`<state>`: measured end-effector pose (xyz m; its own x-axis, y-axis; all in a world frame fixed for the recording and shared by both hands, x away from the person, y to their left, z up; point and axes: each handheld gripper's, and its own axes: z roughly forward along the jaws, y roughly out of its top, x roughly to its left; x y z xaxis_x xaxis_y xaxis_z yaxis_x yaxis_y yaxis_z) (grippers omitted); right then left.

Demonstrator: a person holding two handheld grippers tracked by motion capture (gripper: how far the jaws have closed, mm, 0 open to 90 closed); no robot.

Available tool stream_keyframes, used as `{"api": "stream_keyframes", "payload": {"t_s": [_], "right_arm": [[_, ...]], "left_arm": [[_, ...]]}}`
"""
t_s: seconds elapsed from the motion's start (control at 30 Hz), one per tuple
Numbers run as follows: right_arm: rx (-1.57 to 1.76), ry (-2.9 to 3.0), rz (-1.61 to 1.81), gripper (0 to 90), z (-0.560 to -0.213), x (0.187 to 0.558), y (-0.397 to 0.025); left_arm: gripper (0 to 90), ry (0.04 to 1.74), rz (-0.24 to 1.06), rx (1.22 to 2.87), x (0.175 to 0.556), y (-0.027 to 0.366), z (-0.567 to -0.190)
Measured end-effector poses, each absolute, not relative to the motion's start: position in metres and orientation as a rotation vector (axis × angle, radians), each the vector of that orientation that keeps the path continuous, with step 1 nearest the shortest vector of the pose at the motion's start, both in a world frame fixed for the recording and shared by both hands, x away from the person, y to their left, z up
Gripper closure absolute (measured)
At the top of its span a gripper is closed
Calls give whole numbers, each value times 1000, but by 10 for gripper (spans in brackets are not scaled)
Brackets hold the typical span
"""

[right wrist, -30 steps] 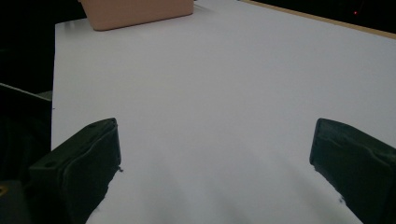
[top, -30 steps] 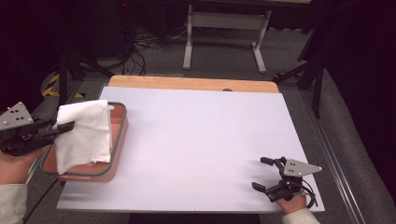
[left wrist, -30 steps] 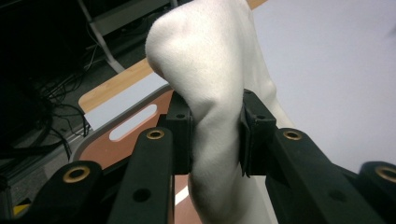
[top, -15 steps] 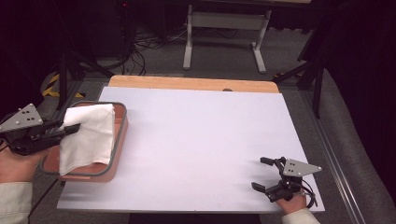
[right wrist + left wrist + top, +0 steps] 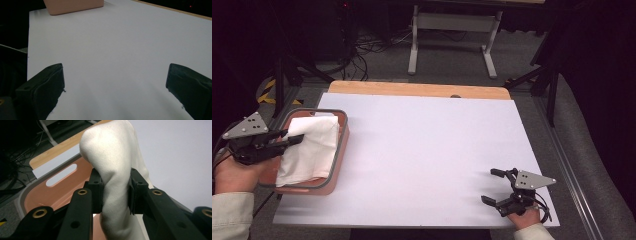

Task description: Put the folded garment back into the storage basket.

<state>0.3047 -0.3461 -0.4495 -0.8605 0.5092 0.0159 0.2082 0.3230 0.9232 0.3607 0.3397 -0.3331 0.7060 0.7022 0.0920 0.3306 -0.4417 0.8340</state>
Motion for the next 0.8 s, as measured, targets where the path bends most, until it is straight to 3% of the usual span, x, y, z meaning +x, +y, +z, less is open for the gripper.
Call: {"api": "stream_keyframes", "payload": {"t_s": [0.8], "right_arm": [[643,2319,1555,25,-449,305,-346]], "left_arm": [[690,849,495,2039,384,341,-360]]}}
